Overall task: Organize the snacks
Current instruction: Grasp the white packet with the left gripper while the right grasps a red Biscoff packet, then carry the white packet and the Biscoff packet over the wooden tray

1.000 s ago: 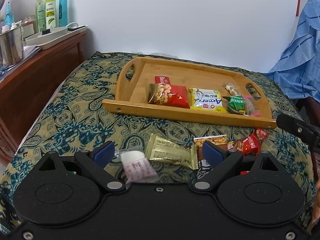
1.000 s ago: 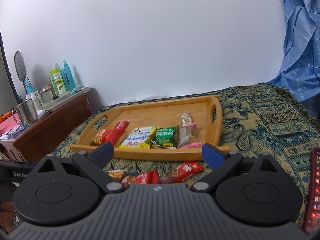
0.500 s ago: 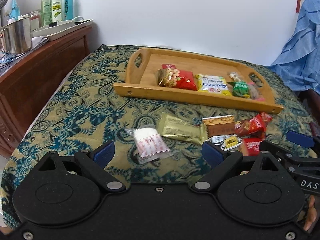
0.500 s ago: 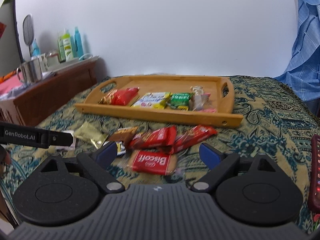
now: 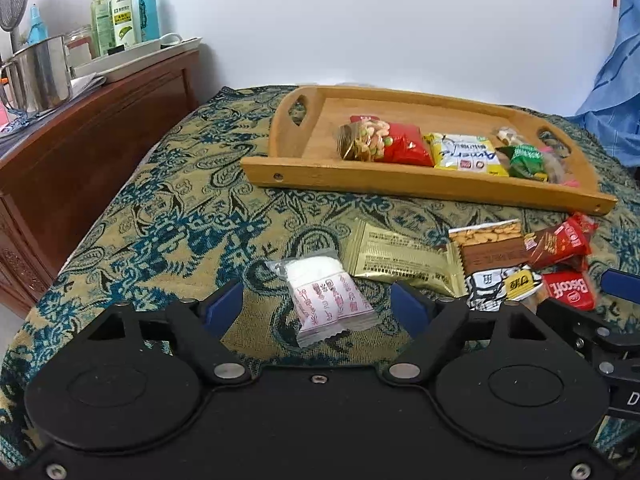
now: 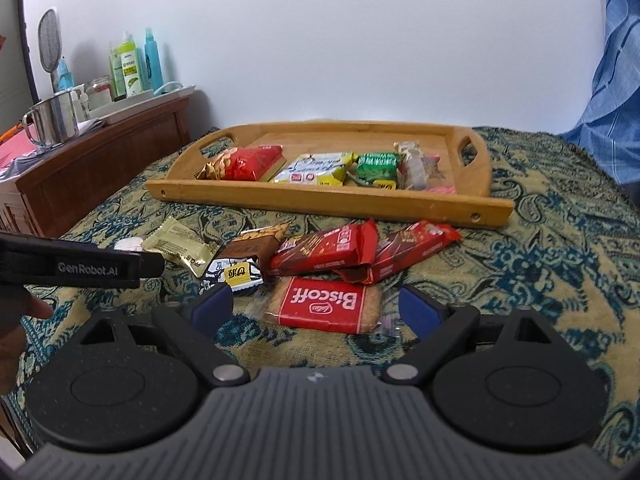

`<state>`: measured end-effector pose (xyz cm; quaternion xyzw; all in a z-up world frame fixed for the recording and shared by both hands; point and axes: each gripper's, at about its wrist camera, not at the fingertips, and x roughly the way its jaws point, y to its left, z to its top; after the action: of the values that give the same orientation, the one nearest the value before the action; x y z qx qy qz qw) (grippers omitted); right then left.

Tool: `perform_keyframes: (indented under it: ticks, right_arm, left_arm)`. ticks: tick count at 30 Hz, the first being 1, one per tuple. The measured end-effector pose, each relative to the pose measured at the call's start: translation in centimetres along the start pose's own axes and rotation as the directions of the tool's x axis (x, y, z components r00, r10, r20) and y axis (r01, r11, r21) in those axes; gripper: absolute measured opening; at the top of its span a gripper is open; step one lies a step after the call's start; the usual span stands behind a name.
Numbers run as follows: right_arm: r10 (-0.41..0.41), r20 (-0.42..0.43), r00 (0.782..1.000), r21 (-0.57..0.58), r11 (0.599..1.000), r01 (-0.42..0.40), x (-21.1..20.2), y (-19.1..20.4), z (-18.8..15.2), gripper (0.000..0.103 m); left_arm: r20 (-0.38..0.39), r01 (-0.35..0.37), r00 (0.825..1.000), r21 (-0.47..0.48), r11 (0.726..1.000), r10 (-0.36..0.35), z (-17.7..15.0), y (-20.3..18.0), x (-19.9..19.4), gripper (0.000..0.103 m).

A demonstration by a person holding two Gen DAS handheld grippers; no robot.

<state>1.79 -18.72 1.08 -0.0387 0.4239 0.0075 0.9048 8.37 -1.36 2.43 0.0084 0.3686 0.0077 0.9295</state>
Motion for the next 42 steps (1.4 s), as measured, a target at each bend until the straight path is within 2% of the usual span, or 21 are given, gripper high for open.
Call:
perform_keyframes:
  ticks: [3, 8, 11, 13, 15, 23, 30, 38, 42]
  right_arm:
    - [-0.012, -0.003, 1.000, 0.005, 1.000, 0.012, 0.5, 0.3, -0.1, 0.096]
    - [-0.039, 0.008, 0.999, -0.009, 0.999, 0.039, 0.8, 0.8, -0.3, 0.096]
    - [-0.075, 0.015, 0.997, -0.030, 0.997, 0.075, 0.9, 1.0, -0.5, 0.086]
    - [-0.083, 0.015, 0.996, -0.038, 0.996, 0.083, 0.9, 1.1, -0.5, 0.074]
    - [-0.084, 0.021, 0.996, -0.040, 0.996, 0.085, 0.8, 1.1, -0.5, 0.066]
    - [-0.064, 0.030, 0.998, -0.010, 0.998, 0.064, -0.3, 0.7, -0.4, 0.066]
    - [-0.058, 0.065, 0.996, 0.009, 0.998, 0.057, -1.6, 0.3, -0.4, 0.066]
    - [-0.048, 0.203, 0.978, 0.004, 0.999, 0.048, -3.9, 0.1, 0.0, 0.066]
    - [-0.051, 0.243, 0.969, -0.013, 0.998, 0.056, -4.3, 0.2, 0.3, 0.066]
  left_arm:
    - [-0.003, 0.011, 1.000, -0.018, 1.000, -0.011, -0.2, 0.2, 0.3, 0.078]
    - [0.001, 0.044, 0.999, -0.024, 0.999, -0.044, -0.1, 0.2, 0.3, 0.065]
    - [0.016, 0.050, 0.999, -0.010, 0.999, -0.050, -0.3, -0.1, 0.2, 0.048]
    - [0.028, 0.050, 0.998, 0.002, 0.999, -0.050, -0.5, -0.5, -0.1, 0.034]
    - [0.033, 0.048, 0.998, 0.010, 0.999, -0.048, -0.5, -0.7, -0.4, 0.032]
    - [0.027, 0.052, 0.998, 0.009, 0.999, -0.053, -0.7, -1.0, -1.3, 0.031]
    - [0.058, 0.062, 0.996, 0.017, 0.998, -0.063, -0.4, -1.3, -2.9, 0.031]
    - [0.123, 0.106, 0.986, 0.054, 0.993, -0.112, 0.5, -2.4, -5.1, 0.031]
    - [0.142, 0.123, 0.981, 0.057, 0.991, -0.130, 1.4, -2.9, -5.6, 0.031]
